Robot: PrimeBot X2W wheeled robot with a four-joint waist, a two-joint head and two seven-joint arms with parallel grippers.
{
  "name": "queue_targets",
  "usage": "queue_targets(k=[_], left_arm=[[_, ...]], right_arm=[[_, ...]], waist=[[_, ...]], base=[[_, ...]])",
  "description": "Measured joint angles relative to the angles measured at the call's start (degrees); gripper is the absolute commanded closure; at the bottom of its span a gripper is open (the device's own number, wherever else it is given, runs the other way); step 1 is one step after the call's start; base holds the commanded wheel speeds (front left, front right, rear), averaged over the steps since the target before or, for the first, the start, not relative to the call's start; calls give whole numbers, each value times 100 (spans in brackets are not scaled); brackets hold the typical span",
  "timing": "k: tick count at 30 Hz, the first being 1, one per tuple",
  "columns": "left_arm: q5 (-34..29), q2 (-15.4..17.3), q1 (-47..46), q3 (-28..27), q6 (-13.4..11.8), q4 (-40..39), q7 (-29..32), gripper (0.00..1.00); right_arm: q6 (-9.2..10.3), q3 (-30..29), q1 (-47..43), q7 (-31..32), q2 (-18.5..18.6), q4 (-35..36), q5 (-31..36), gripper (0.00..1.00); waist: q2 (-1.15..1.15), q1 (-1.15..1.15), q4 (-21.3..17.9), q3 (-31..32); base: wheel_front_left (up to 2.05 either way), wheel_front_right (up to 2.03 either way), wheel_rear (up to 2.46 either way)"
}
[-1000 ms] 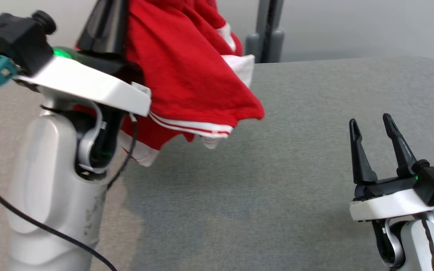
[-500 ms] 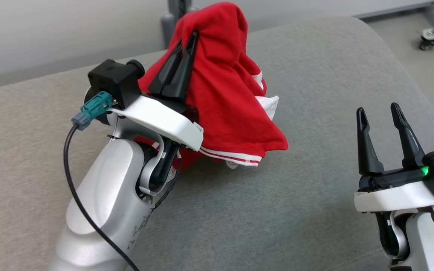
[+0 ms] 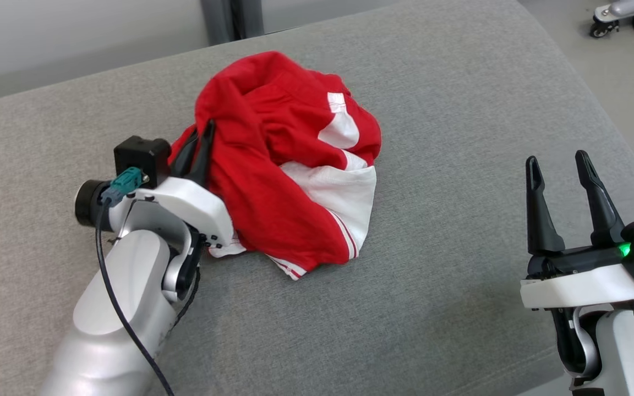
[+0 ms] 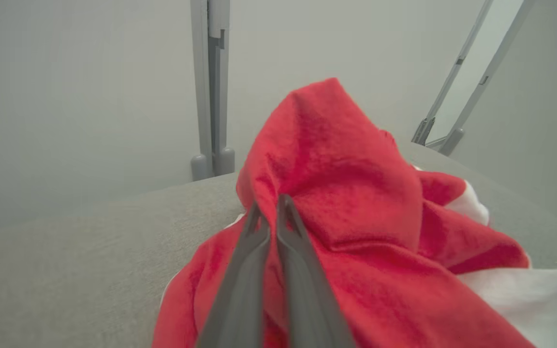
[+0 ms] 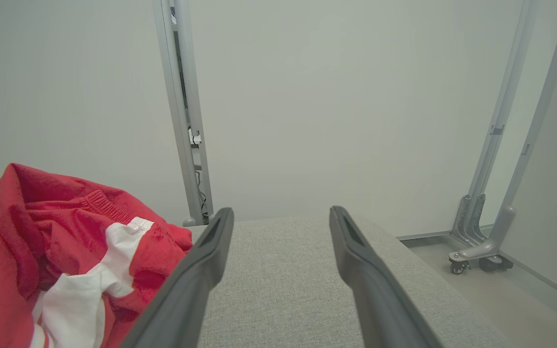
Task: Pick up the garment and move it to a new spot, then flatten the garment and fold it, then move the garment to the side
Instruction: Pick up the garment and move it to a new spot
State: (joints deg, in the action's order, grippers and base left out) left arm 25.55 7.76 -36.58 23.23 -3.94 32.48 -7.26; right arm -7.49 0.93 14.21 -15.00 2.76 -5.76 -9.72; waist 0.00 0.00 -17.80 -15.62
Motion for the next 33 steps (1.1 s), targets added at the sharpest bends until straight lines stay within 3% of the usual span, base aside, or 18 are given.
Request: queue_targets(k=[5, 6, 7, 13, 18, 26, 28, 33], left_arm=[[-43, -55, -23, 71, 35, 557, -247, 100], [-43, -55, -23, 71, 35, 557, -247, 55], [-41, -99, -26, 70, 35, 628, -315, 0], [66, -234, -52, 13, 78, 870, -609, 0], [146, -208, 134, -269, -26, 594, -753, 0], [-537, 90, 1182, -677, -343, -891, -786, 0], [-637, 71, 1528, -889, -465, -1318, -788, 0], [-970, -76, 2392, -1036, -459, -2050, -788, 0]], right_arm=[[0, 62, 51, 0, -2, 5, 19, 0], [0, 62, 51, 0, -2, 5, 19, 0], [0, 67, 51, 0, -3, 10, 29, 0], [0, -15, 53, 0, -5, 91, 163, 0], [0, -23, 10, 0, -4, 135, 326, 0], [0, 23, -251, 0, -3, 227, 524, 0], [0, 55, -319, 0, -5, 263, 565, 0], [0, -12, -501, 0, -4, 297, 615, 0]], waist=[[0, 0, 168, 7], [0, 0, 168, 7], [0, 0, 203, 13], [0, 0, 448, 117], [0, 0, 631, 344], [0, 0, 995, 697], [0, 0, 1066, 786], [0, 0, 1238, 936]], base=[[0, 0, 0], [0, 0, 0], [0, 0, 0], [0, 0, 0], [0, 0, 0], [0, 0, 0], [0, 0, 0], [0, 0, 0]])
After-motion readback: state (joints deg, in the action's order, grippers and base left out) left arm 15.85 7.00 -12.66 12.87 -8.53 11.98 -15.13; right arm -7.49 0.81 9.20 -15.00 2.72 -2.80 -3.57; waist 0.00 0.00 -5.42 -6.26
